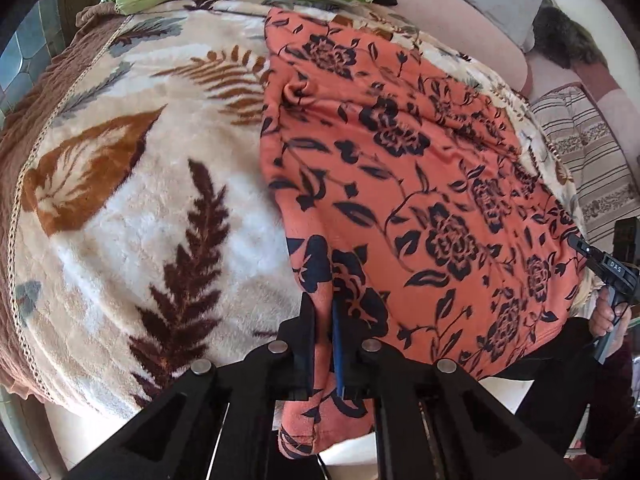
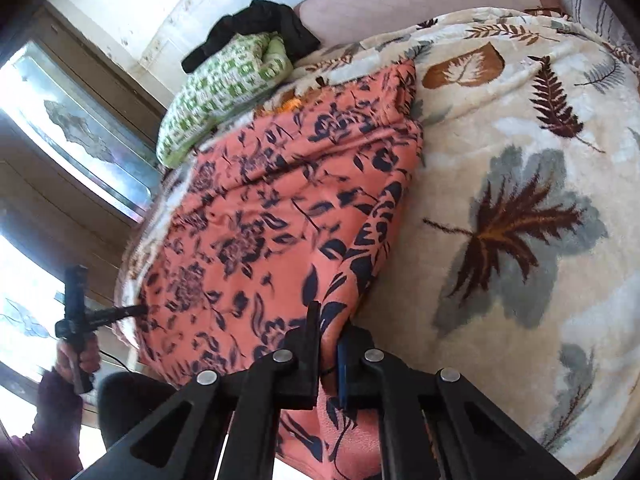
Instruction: Fold small clothes
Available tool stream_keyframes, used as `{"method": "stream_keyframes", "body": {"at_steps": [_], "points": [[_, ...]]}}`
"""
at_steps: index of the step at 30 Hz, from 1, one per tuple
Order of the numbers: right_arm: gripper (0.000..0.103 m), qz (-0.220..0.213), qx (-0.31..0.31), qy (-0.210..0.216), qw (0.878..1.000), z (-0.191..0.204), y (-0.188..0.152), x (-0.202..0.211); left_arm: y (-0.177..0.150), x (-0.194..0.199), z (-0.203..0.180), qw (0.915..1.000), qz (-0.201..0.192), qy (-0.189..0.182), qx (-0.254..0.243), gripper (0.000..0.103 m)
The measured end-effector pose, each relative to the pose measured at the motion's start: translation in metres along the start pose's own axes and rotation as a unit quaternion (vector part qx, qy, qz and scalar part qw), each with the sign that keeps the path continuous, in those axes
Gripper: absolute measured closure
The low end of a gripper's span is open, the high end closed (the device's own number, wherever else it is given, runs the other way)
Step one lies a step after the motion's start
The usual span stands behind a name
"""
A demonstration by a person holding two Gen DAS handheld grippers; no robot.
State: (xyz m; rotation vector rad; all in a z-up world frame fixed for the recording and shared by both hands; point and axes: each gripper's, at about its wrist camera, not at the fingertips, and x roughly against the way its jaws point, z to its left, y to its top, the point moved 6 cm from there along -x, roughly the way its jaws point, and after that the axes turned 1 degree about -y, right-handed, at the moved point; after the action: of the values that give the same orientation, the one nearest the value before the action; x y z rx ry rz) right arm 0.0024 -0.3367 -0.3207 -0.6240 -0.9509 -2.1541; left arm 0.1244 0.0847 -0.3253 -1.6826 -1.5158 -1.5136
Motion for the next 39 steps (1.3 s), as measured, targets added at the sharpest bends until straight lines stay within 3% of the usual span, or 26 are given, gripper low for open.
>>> {"method": "stream_keyframes", "body": {"at_steps": [4, 7, 10, 12, 14, 16, 18, 19, 21, 23, 24, 25, 27, 29, 31, 34, 37, 38, 39], "points": [[0.097, -0.048, -0.030, 0.046, 0.997, 0.005, 0.060, 0.008, 0.063, 0.035, -0.010, 0.9979, -0.051, -0.040, -0.002, 0.096], [0.097, -0.104, -0.072, 0.046, 0.991, -0.007, 0.131, -0.001, 0.138, 0.046, -0.007, 0.9951, -0.087, -0.044, 0.017, 0.095], [0.094, -0.124, -0.151, 0.009, 0.981, -0.052, 0.202, -0.040, 0.216, 0.023, 0.013, 0.9927, -0.109, 0.006, 0.051, 0.091], [0.088, -0.095, -0.187, -0.026, 0.977, -0.086, 0.228, -0.081, 0.249, -0.005, 0.038, 0.9867, -0.105, 0.062, 0.107, 0.089], [0.087, -0.070, -0.227, -0.060, 0.970, -0.114, 0.229, -0.108, 0.253, -0.026, 0.056, 0.9722, -0.110, 0.137, 0.156, 0.090], [0.071, -0.086, -0.242, -0.050, 0.965, -0.122, 0.220, -0.116, 0.237, -0.038, 0.059, 0.9631, -0.108, 0.171, 0.178, 0.090], [0.032, -0.112, -0.243, -0.044, 0.963, -0.127, 0.208, -0.106, 0.216, -0.037, 0.043, 0.9570, -0.135, 0.185, 0.178, 0.090], [0.029, -0.141, -0.243, -0.050, 0.958, -0.129, 0.204, -0.095, 0.206, -0.034, 0.032, 0.9556, -0.150, 0.186, 0.172, 0.090], [0.029, -0.177, -0.227, -0.054, 0.956, -0.125, 0.200, -0.076, 0.185, -0.031, 0.005, 0.9548, -0.174, 0.181, 0.159, 0.090], [0.031, -0.160, -0.178, -0.044, 0.970, -0.102, 0.204, -0.074, 0.169, -0.025, -0.014, 0.9504, -0.203, 0.176, 0.156, 0.083], [0.035, -0.138, -0.140, -0.041, 0.980, -0.082, 0.202, -0.078, 0.164, -0.025, -0.022, 0.9480, -0.213, 0.176, 0.158, 0.081], [0.038, -0.112, -0.100, -0.045, 0.988, -0.062, 0.199, -0.087, 0.163, -0.028, -0.028, 0.9510, -0.212, 0.162, 0.157, 0.081], [0.062, -0.053, -0.035, -0.047, 0.997, -0.021, 0.181, -0.115, 0.165, -0.037, -0.036, 0.9589, -0.203, 0.119, 0.159, 0.081], [0.066, 0.000, -0.002, -0.038, 0.999, 0.004, 0.164, -0.144, 0.168, -0.045, -0.038, 0.9628, -0.191, 0.110, 0.157, 0.081], [0.066, 0.035, 0.021, -0.078, 0.996, 0.011, 0.158, -0.175, 0.170, -0.059, -0.027, 0.9647, -0.173, 0.101, 0.171, 0.081], [0.072, 0.002, 0.017, -0.156, 0.988, -0.004, 0.198, -0.201, 0.174, -0.080, -0.004, 0.9642, -0.143, 0.094, 0.203, 0.083], [0.072, -0.075, 0.005, -0.284, 0.956, -0.025, 0.261, -0.202, 0.177, -0.079, 0.003, 0.9619, -0.144, 0.071, 0.221, 0.084], [0.070, -0.085, -0.009, -0.288, 0.954, -0.022, 0.274, -0.201, 0.177, -0.080, 0.005, 0.9621, -0.142, 0.061, 0.224, 0.084], [0.070, -0.092, -0.018, -0.261, 0.961, -0.011, 0.281, -0.201, 0.176, -0.080, 0.007, 0.9619, -0.142, 0.050, 0.228, 0.084]]}}
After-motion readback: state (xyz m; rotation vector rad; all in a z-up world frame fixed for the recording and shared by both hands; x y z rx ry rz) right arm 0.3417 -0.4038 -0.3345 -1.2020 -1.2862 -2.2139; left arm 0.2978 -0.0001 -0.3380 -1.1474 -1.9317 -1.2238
